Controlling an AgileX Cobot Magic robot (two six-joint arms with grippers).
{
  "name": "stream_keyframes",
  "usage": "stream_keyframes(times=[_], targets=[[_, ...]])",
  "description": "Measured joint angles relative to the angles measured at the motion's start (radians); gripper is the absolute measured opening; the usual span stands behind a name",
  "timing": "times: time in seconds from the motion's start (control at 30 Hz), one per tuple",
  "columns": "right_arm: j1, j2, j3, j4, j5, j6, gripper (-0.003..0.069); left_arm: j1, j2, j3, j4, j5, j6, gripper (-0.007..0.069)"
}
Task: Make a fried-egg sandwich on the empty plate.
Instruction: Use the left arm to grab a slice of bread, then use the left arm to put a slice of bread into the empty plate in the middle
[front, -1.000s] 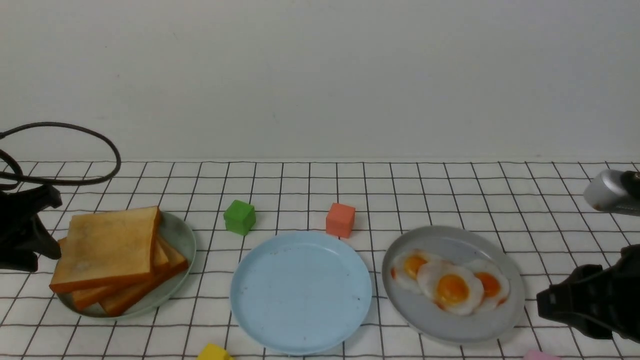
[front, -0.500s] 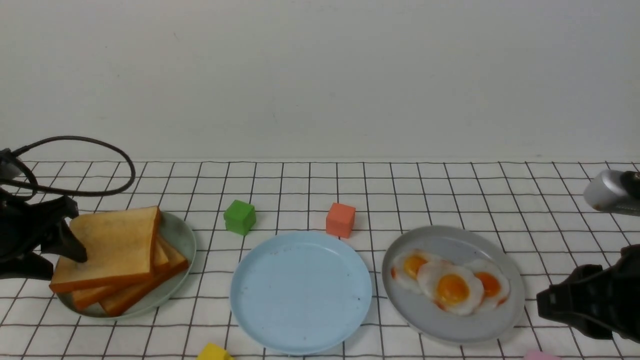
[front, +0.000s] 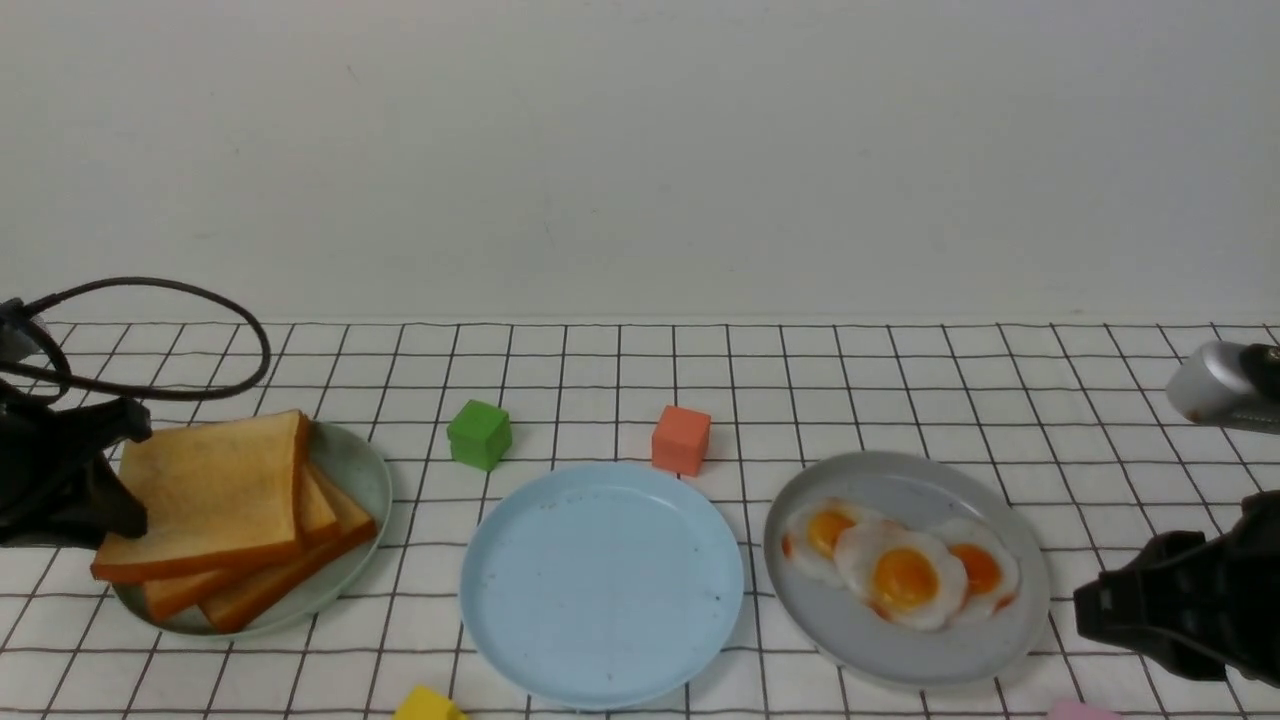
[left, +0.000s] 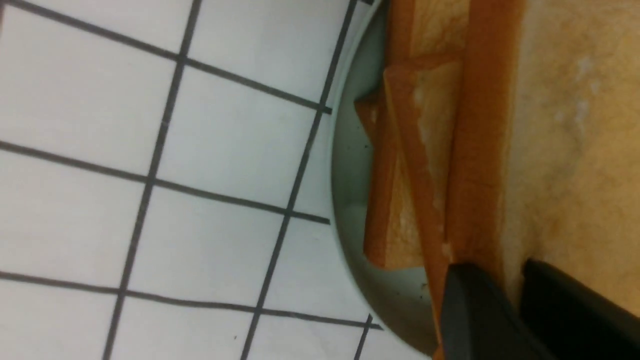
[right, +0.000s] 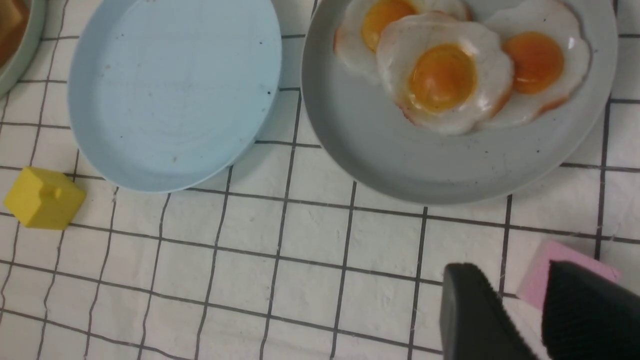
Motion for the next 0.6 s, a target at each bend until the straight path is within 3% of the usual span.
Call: stream_keyframes(times=[0.13, 0.3, 0.43, 0.6], targets=[[0.000, 0.000, 0.000, 0.000, 0.006, 0.000, 0.0241, 0.000, -0.077, -0.055, 0.013, 0.048, 0.002, 0.0097], [0.000, 0.000, 0.000, 0.000, 0.020, 0.000, 0.0241, -0.020, -0.177, -0.089, -0.067, 0.088, 0.029, 0.0087], [0.000, 0.000, 0.000, 0.000, 0.020, 0.000, 0.0241, -0.114, -0.214, -0.090, -0.190, 0.124, 0.074, 0.0087], [0.000, 0.000, 0.000, 0.000, 0.020, 0.000, 0.0241, -0.330, -0.167, -0.044, -0.299, 0.041, 0.100, 0.0087]])
